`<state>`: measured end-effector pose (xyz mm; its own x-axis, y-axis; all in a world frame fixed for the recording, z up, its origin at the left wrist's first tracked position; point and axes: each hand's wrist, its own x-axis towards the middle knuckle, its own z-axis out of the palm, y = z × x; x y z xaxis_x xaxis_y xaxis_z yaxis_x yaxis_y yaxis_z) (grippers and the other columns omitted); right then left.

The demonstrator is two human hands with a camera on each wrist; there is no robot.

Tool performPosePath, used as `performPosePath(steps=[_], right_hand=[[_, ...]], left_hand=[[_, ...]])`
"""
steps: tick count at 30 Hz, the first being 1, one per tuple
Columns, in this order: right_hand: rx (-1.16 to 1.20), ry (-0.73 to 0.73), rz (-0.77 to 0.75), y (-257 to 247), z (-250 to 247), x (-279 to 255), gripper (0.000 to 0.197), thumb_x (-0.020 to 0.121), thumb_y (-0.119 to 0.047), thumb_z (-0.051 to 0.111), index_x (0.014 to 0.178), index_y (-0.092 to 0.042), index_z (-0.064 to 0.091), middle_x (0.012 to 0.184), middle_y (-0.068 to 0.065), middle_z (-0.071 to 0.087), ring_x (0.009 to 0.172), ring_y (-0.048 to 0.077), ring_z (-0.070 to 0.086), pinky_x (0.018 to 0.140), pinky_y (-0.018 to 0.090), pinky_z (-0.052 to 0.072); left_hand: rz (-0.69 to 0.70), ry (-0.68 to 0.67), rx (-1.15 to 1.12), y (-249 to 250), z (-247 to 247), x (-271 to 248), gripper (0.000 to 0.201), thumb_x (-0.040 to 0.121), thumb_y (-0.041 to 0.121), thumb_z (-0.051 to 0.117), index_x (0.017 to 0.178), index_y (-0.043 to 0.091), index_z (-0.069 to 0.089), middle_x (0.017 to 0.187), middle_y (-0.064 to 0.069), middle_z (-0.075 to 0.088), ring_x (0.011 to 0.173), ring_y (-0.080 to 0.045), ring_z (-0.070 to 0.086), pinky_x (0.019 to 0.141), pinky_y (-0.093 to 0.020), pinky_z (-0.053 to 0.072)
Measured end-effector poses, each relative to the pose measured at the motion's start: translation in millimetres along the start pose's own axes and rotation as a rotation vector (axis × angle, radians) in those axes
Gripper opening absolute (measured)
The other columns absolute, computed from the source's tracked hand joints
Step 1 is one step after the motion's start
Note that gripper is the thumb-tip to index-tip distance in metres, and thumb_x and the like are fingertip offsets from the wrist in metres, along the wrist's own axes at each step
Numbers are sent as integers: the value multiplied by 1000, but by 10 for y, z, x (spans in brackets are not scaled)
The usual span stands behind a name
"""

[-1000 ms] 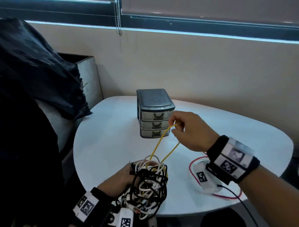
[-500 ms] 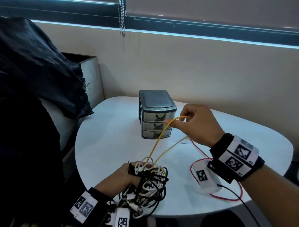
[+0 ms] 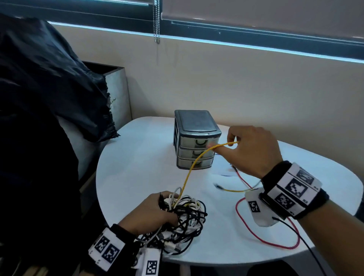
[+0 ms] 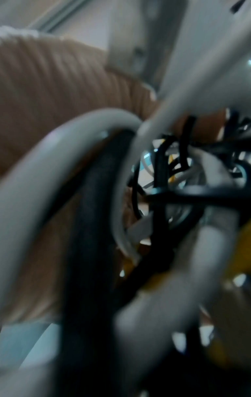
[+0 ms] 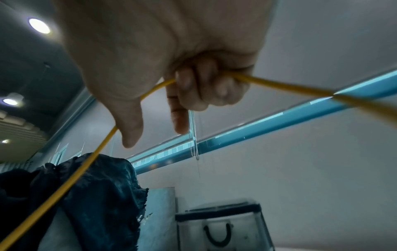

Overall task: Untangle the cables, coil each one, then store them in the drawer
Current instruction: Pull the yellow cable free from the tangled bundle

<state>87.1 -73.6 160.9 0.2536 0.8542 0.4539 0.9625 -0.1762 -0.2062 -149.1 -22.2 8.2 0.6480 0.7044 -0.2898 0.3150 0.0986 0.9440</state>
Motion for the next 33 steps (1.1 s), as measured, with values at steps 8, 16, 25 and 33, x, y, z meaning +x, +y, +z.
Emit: performPosePath(steps=[8, 16, 25, 33], right_hand=[[351, -763, -131, -112, 173, -144, 48, 67, -52, 84, 108, -35, 64, 75, -7, 68, 56, 0, 55, 64, 24, 49], [557, -655, -161, -287, 386, -123, 11, 90, -25, 69, 93, -19, 78, 65, -23, 66, 61, -6, 58, 63, 10, 41], [399, -731, -236, -247, 336, -263, 17, 84, -43, 72, 90, -29, 79, 79, -13, 71, 66, -2, 54, 60, 14, 38], [289, -633, -319, -258, 413, -298, 15, 89, -38, 66, 87, -28, 77, 79, -15, 68, 74, 4, 60, 69, 27, 50]], left_hand=[[36, 23, 79, 0, -5, -36, 63, 56, 16, 77, 110, 48, 68, 99, -4, 77, 92, -28, 72, 88, -40, 56], [73, -31, 136, 40, 29, -57, 69, 61, 20, 84, 123, 41, 64, 100, 0, 77, 94, -23, 73, 94, -45, 56], [84, -17, 114, 29, 40, -33, 69, 60, 27, 89, 124, 37, 65, 105, 2, 77, 98, -19, 73, 97, -47, 54], [126, -21, 104, 105, 153, -6, 60, 68, 15, 88, 119, 38, 66, 89, 8, 77, 82, -9, 72, 76, -24, 52]])
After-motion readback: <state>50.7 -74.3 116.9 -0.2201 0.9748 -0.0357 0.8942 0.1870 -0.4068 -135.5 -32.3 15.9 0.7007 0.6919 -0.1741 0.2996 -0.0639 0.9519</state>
